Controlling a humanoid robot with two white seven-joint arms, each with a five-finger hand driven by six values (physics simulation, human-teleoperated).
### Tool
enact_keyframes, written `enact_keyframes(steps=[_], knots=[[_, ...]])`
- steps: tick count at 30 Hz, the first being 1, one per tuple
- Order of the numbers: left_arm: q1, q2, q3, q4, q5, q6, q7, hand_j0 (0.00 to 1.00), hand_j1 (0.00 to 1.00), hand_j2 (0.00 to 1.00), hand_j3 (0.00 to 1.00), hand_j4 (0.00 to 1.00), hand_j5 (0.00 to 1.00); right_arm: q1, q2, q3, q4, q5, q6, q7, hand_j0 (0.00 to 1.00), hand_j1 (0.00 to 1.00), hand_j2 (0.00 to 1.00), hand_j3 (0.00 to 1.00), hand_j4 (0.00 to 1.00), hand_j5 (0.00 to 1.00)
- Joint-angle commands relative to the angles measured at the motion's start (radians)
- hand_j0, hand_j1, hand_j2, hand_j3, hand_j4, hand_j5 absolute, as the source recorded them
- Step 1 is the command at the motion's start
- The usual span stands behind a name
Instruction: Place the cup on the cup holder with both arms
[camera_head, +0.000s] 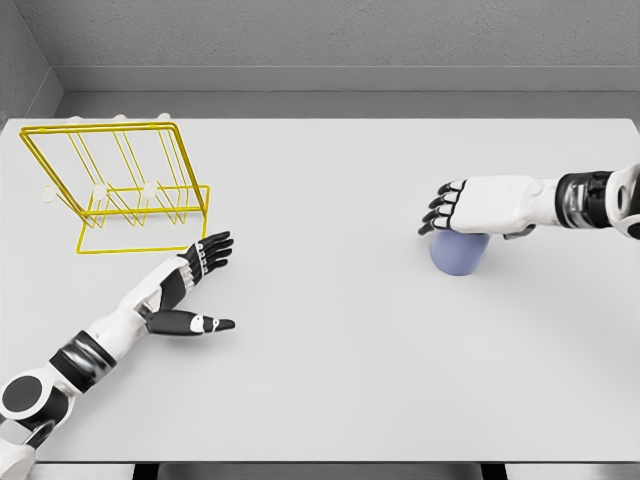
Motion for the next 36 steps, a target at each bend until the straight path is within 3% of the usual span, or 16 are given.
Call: enact_keyframes(steps=[1,5,7,23,26,36], knots=[[0.0,0.001,0.0,-0.002,0.003,-0.001,0.0,1.0,1.0,1.0,1.0,1.0,1.0,0.0,0.003,-0.001,0.005,0.0,0.002,0.0,0.94,0.94,0.94,0.94,0.94,0.94],[0.002,0.001,0.0,-0.002,0.003,-0.001,0.0,1.0,1.0,1.0,1.0,1.0,1.0,0.002,-0.002,-0.001,0.004,0.0,0.002,0.0,0.69,0.69,0.69,0.69,0.69,0.69],[0.002,0.001,0.0,0.0,0.003,-0.001,0.0,1.0,1.0,1.0,1.0,1.0,1.0,0.002,-0.002,-0.001,0.004,0.0,0.002,0.0,0.64,0.64,0.64,0.64,0.64,0.64],[0.0,0.002,0.005,0.003,0.003,-0.002,0.0,1.0,1.0,1.0,1.0,1.0,1.0,-0.006,-0.028,-0.042,-0.008,-0.015,0.002,0.0,0.56,0.56,0.56,0.56,0.56,0.56],[0.0,0.002,0.005,0.003,0.003,-0.002,0.0,1.0,1.0,1.0,1.0,1.0,1.0,-0.008,-0.056,-0.044,-0.06,-0.014,0.002,0.0,0.56,0.56,0.56,0.56,0.56,0.56],[-0.002,0.002,0.006,0.003,0.004,-0.002,0.0,1.0,1.0,1.0,1.0,1.0,1.0,-0.008,-0.042,-0.044,-0.22,-0.015,0.002,0.0,0.53,0.53,0.53,0.53,0.53,0.53]])
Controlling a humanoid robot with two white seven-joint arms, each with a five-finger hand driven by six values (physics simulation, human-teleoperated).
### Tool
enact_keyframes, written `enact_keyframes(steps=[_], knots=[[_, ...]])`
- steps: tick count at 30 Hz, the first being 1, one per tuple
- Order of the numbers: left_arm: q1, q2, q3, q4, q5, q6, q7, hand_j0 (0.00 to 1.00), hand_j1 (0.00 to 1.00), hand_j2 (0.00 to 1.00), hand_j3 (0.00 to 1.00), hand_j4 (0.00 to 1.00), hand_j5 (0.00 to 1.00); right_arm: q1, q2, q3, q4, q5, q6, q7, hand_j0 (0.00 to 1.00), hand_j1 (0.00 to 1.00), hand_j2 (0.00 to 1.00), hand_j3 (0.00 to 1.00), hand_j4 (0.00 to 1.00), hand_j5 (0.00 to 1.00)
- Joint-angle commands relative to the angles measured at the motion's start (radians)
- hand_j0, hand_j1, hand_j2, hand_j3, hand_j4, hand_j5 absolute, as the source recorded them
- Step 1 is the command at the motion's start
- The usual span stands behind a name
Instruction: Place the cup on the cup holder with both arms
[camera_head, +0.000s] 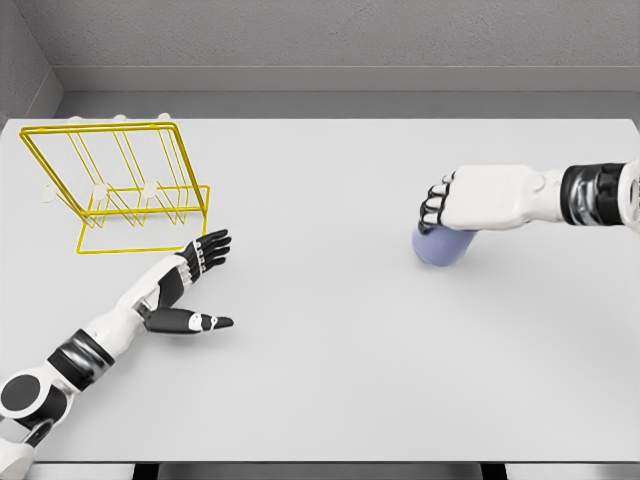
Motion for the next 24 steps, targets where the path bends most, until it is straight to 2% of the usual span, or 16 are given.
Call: enact_keyframes(steps=[1,17,21,24], knots=[[0.0,0.001,0.001,-0.001,0.002,0.0,0.0,1.0,1.0,1.0,1.0,1.0,1.0,0.0,0.011,0.0,-0.04,-0.006,0.003,0.0,0.53,0.53,0.53,0.53,0.53,0.53],[-0.003,0.001,-0.001,0.009,0.004,-0.003,-0.002,1.0,1.0,1.0,1.0,1.0,1.0,-0.006,0.189,0.011,-0.041,-0.024,0.003,0.0,0.53,0.53,0.53,0.53,0.53,0.53],[-0.003,0.001,-0.001,0.013,0.004,-0.003,-0.002,1.0,1.0,1.0,1.0,1.0,1.0,-0.011,0.256,0.014,-0.041,-0.015,0.003,0.0,0.53,0.53,0.53,0.53,0.53,0.53],[-0.003,0.001,-0.001,0.013,0.004,-0.003,-0.003,1.0,1.0,1.0,1.0,1.0,1.0,-0.018,0.297,0.051,-0.041,-0.009,0.003,0.0,0.53,0.53,0.53,0.53,0.53,0.53]])
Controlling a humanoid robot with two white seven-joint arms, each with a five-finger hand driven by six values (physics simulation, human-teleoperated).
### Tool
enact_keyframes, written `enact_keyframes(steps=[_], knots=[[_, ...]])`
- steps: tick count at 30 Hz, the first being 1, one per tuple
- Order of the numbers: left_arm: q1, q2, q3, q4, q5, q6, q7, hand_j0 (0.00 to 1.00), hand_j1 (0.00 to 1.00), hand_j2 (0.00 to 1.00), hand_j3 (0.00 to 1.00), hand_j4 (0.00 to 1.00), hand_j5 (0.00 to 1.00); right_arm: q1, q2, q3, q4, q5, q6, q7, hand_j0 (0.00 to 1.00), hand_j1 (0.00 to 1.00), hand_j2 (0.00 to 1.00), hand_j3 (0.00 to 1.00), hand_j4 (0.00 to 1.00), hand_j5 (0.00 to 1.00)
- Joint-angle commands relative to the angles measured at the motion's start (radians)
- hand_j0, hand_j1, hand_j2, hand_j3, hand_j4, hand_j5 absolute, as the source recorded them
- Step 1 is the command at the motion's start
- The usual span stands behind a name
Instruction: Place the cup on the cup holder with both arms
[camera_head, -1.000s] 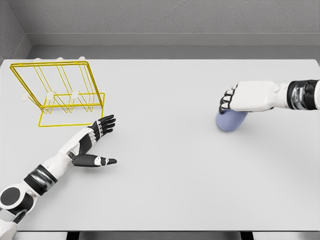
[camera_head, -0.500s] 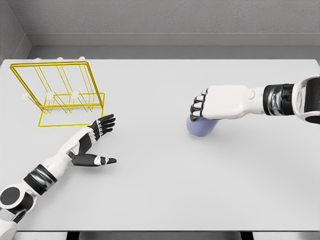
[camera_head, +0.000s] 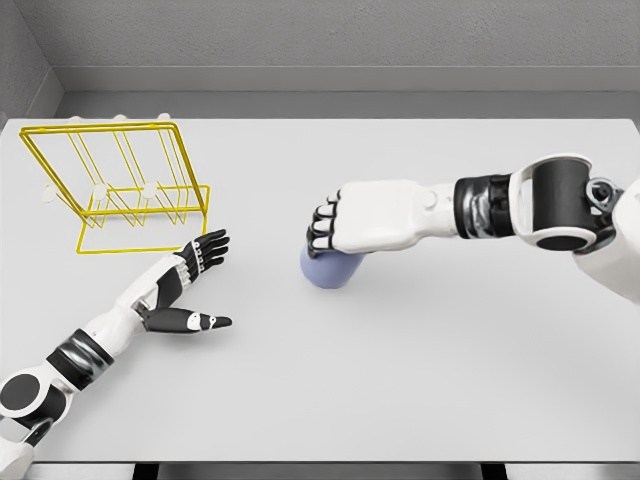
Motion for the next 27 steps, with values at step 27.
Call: enact_keyframes(steps=[27], knots=[[0.0,0.001,0.0,0.0,0.002,0.0,-0.001,1.0,1.0,1.0,1.0,1.0,1.0,-0.021,0.107,0.092,0.032,0.089,0.004,-0.001,0.55,0.55,0.55,0.55,0.55,0.55]])
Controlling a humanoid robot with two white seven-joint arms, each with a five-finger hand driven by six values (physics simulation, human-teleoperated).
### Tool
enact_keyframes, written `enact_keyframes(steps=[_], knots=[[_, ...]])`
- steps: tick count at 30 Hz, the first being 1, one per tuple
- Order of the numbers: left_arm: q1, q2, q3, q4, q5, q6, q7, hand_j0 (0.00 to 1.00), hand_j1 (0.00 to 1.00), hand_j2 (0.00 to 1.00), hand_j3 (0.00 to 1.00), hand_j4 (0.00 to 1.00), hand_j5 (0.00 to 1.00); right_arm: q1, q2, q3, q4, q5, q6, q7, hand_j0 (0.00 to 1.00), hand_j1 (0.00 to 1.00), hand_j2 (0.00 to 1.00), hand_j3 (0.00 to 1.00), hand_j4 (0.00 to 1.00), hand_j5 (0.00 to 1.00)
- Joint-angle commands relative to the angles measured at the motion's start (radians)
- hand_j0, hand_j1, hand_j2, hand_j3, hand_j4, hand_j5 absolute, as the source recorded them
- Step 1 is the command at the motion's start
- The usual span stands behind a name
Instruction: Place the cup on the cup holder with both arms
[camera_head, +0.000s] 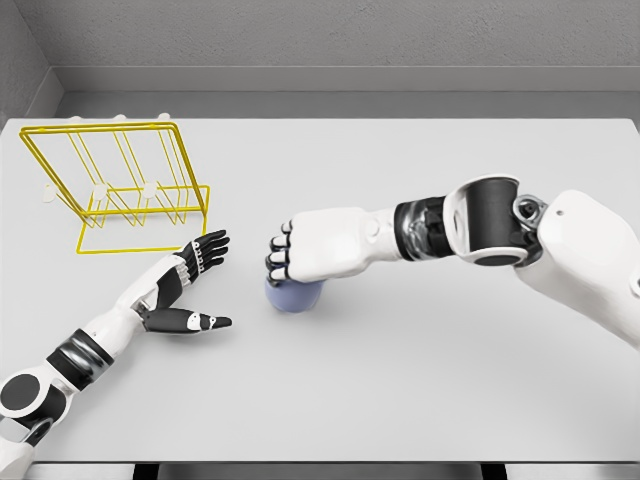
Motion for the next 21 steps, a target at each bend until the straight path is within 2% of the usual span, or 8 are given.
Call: enact_keyframes(steps=[1,2,3,9,11,14,18,21], knots=[[0.0,0.0,0.0,0.0,0.002,0.0,0.0,1.0,1.0,1.0,1.0,1.0,1.0,0.0,-0.003,-0.001,0.002,-0.002,0.003,0.0,0.57,0.57,0.57,0.57,0.57,0.57],[0.0,0.002,0.0,0.0,0.002,0.0,0.001,1.0,1.0,1.0,1.0,1.0,1.0,0.0,-0.003,-0.001,0.002,0.0,0.003,0.0,0.71,0.71,0.71,0.71,0.71,0.71],[0.0,0.002,0.0,0.0,0.002,0.0,0.001,1.0,1.0,1.0,1.0,1.0,1.0,0.002,-0.002,0.002,0.002,0.0,0.003,0.0,1.0,1.0,1.0,1.0,1.0,1.0],[0.0,0.0,0.0,0.0,0.002,0.0,0.0,1.0,1.0,1.0,1.0,1.0,1.0,0.003,-0.005,-0.013,0.001,-0.002,0.003,0.0,1.0,1.0,1.0,1.0,1.0,1.0],[0.0,0.002,0.0,0.0,0.002,0.0,0.0,1.0,1.0,1.0,1.0,1.0,1.0,0.008,-0.006,-0.083,-0.004,-0.014,0.003,0.0,1.0,1.0,1.0,1.0,1.0,1.0],[0.0,0.002,0.0,-0.002,0.002,0.0,0.0,1.0,1.0,1.0,1.0,1.0,1.0,0.008,-0.006,-0.094,-0.006,-0.016,0.003,0.0,1.0,1.0,1.0,1.0,1.0,1.0],[-0.002,0.0,0.0,0.0,0.002,0.0,0.0,1.0,1.0,1.0,1.0,1.0,1.0,0.014,-0.012,-0.326,-0.032,-0.18,0.003,0.0,1.0,1.0,1.0,1.0,1.0,1.0],[0.0,0.0,0.0,0.0,0.002,0.001,0.0,1.0,1.0,1.0,1.0,1.0,1.0,0.136,-0.068,-0.582,-0.024,-0.273,0.003,0.0,1.0,1.0,1.0,1.0,1.0,1.0]])
